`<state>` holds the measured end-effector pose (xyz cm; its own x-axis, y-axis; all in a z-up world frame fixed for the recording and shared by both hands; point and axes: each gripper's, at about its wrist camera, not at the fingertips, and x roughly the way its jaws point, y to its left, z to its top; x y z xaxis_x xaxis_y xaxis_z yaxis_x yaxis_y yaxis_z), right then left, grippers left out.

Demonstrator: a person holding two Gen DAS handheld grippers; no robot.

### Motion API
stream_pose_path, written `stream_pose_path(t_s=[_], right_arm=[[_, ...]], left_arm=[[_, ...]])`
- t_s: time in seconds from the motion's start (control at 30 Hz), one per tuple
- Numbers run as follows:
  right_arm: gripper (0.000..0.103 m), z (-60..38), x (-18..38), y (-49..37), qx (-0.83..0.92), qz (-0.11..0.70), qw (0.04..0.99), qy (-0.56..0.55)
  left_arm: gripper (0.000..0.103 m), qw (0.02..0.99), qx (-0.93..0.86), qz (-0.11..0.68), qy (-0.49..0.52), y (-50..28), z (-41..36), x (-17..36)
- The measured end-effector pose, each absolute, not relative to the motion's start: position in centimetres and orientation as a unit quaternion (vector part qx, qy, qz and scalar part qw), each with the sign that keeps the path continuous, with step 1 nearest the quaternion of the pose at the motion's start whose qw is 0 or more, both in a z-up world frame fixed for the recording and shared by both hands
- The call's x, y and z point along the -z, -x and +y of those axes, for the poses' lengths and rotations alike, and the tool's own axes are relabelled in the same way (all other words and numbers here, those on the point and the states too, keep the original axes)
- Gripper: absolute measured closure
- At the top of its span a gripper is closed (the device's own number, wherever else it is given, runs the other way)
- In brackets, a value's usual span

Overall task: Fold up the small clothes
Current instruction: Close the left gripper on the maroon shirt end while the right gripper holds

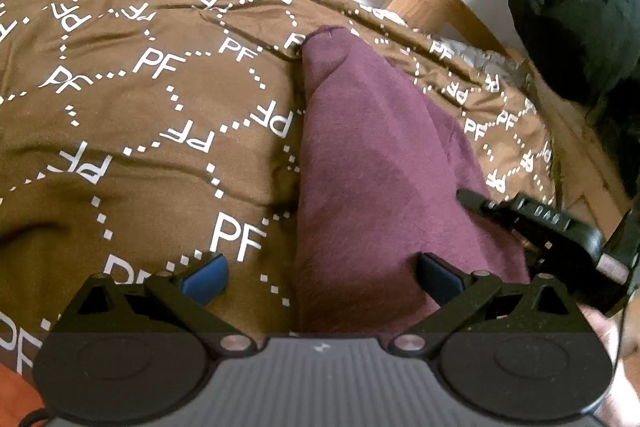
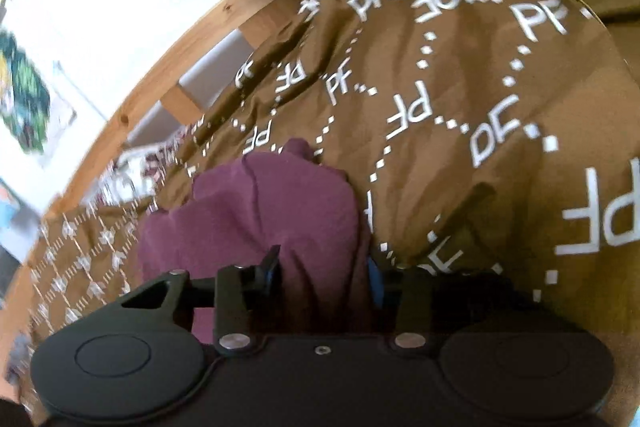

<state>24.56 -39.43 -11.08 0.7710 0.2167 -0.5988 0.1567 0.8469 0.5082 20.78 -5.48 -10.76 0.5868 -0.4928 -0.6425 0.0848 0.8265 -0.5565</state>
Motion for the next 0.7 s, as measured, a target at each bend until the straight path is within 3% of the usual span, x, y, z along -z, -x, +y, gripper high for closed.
stream_pose_path(t_s=[0.27, 0.47, 0.63, 0.7], right_arm=[[0.061, -39.2, 11.1, -24.6, -0.015, 0.339, 0.901, -0.271], [0.061, -39.2, 11.2, -24.5, -0.013, 0.339, 0.901, -0.271], [0.06, -39.0, 11.3, -24.6, -0.012, 0.338, 0.901, -0.271], [0.058, -39.1, 11.3, -24.5, -0.013, 0.336, 0.901, -0.276]], left_arm=[[0.001, 0.869, 0.162, 0.381, 0.272, -22.6, -4.4, 10.2], [0.001, 0.842, 0.185, 0.407, 0.302, -24.8, -4.6, 11.8], [0.012, 0.83, 0.206, 0.415, 0.311, -25.1, -4.5, 11.7], [0.024, 0.824, 0.219, 0.417, 0.314, -25.2, -4.7, 11.6]])
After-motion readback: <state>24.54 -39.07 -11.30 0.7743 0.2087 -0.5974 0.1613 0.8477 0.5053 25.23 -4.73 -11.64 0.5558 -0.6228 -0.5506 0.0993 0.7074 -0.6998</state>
